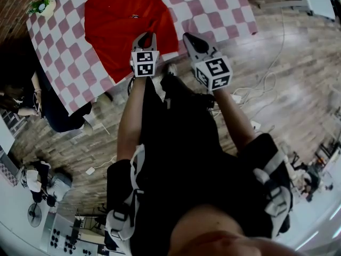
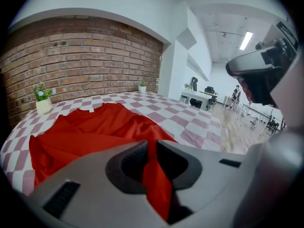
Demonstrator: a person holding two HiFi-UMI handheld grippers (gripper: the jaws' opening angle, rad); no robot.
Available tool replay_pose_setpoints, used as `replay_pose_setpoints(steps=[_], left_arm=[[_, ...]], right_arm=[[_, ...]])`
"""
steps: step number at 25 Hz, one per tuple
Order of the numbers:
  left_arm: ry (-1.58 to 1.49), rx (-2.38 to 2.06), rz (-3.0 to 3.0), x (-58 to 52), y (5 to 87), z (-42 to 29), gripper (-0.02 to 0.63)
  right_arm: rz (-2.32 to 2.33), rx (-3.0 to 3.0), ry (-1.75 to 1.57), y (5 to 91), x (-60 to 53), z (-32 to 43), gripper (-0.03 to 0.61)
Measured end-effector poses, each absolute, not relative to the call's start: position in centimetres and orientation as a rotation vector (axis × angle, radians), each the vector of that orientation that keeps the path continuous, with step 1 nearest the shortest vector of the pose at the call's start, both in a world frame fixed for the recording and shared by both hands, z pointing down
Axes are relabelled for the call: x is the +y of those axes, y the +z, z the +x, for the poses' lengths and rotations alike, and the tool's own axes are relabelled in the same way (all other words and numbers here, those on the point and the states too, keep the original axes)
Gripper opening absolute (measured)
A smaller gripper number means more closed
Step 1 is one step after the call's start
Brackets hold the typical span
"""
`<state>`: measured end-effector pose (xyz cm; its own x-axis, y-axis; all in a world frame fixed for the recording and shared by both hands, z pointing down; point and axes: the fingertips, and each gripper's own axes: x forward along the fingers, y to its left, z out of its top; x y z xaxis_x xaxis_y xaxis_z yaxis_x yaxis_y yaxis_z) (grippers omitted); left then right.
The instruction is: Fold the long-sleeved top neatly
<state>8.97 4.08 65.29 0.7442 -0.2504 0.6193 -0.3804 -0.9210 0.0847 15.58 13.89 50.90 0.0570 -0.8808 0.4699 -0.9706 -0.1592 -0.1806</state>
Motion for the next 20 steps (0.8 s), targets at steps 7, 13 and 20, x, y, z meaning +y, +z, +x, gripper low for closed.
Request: replay_pose_setpoints(steps=[7,13,20], left_arm=[[0.979,-0.355,2.695,7.0,65.6,8.3,0.13],[0.903,-0.33,2.722,8.4,63.0,7.2,0.13],[0.746,-0.507,2.725,3.7,58.3,3.9,0.02]], right_arm=[[2.128,-1.925,0.733,51.1,14.2,15.1,0.009],[2.09,-1.964,0.731,51.0,13.4,14.5,0.009],[2.036,-2.025,0.73,50.4,10.4,13.8,0.009]])
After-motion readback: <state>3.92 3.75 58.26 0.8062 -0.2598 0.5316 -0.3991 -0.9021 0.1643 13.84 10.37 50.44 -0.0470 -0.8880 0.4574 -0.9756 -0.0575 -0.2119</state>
